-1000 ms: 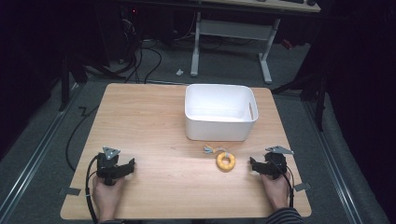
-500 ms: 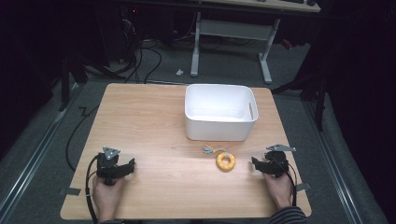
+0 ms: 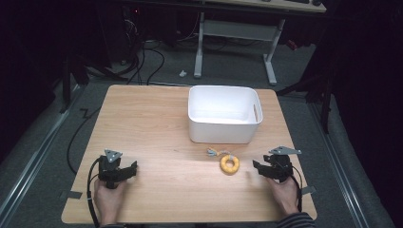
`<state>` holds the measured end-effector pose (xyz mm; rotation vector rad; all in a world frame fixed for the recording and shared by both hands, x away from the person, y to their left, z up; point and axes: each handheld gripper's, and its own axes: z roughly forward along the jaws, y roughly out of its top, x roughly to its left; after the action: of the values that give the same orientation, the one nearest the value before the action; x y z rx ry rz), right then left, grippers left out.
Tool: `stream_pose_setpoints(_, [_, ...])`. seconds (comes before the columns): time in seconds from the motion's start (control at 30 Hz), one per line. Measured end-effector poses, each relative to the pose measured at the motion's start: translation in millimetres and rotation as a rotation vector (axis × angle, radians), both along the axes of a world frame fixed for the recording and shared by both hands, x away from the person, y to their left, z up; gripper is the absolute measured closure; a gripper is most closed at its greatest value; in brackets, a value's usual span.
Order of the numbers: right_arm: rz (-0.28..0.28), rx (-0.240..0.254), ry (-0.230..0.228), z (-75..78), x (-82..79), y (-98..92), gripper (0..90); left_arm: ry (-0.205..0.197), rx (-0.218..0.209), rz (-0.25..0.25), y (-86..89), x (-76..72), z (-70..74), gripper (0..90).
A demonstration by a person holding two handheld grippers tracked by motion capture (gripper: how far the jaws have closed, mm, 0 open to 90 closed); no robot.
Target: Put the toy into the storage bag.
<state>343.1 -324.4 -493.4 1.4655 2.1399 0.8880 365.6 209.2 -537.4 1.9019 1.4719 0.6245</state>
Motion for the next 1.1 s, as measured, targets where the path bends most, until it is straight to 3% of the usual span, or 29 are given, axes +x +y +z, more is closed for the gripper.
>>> stream_pose_setpoints(0.37, [0.098,-0.016,0.009,8.0,6.3,26.8,46.4,0.000,0.000,0.000,0.0,0.0,0.0,20.3])
stream_pose_setpoints(0.63, [0.142,-0.020,0.020,4.8,14.2,46.0,47.3,0.000,0.000,0.000,0.0,0.0,0.0,20.3])
stream_pose_setpoints(1.1, [0.151,-0.042,0.065,-5.7,30.2,64.0,47.3,0.001,0.000,0.000,0.1,0.0,0.2,20.3])
